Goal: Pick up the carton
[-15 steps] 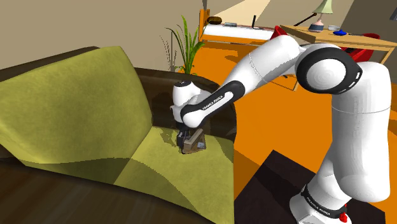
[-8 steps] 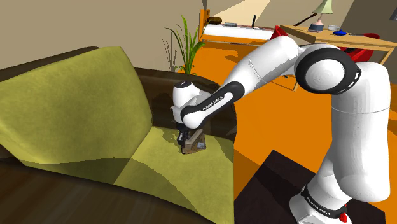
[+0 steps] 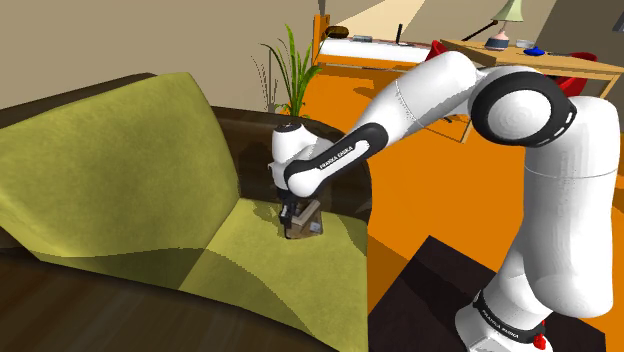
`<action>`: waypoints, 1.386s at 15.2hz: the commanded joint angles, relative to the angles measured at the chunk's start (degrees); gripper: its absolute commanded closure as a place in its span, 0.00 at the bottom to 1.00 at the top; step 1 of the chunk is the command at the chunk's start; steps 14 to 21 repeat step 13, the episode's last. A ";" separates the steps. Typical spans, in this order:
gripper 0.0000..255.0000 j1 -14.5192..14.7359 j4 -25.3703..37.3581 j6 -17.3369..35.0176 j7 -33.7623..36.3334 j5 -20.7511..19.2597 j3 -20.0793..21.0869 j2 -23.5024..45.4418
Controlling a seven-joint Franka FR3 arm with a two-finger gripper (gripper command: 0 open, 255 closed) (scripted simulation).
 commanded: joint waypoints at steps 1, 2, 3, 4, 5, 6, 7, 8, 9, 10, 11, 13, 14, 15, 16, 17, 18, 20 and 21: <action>1.00 -0.03 0.48 -1.27 -0.15 0.21 0.11 -0.81; 1.00 -0.06 0.62 -1.88 -0.25 0.32 0.16 -1.29; 1.00 -0.10 0.77 -2.50 -0.34 0.43 0.22 -1.76; 1.00 -0.13 0.93 -3.13 -0.44 0.54 0.27 -2.23; 1.00 -0.16 1.11 -3.75 -0.53 0.65 0.31 -2.68; 1.00 -0.18 1.30 -4.39 -0.63 0.76 0.36 -3.13; 1.00 -0.21 1.50 -5.02 -0.72 0.87 0.40 -3.57; 1.00 -0.23 1.72 -5.66 -0.81 0.97 0.44 -4.00; 1.00 -0.26 1.95 -6.30 -0.90 1.07 0.48 -4.42; 1.00 -0.28 2.19 -6.95 -0.99 1.17 0.52 -4.83; 1.00 -0.30 2.44 -7.59 -1.08 1.27 0.56 -5.23; 1.00 -0.30 2.48 -7.69 -1.09 1.29 0.56 -5.29; 1.00 -0.30 2.48 -7.69 -1.09 1.29 0.56 -5.29; 1.00 -0.30 2.48 -7.69 -1.09 1.29 0.56 -5.29; 1.00 -0.30 2.48 -7.69 -1.09 1.29 0.56 -5.29; 1.00 -0.30 2.48 -7.69 -1.09 1.29 0.56 -5.29; 1.00 -0.30 2.48 -7.69 -1.09 1.29 0.56 -5.29; 1.00 -0.30 2.48 -7.69 -1.09 1.29 0.56 -5.29; 1.00 -0.30 2.48 -7.69 -1.09 1.29 0.56 -5.29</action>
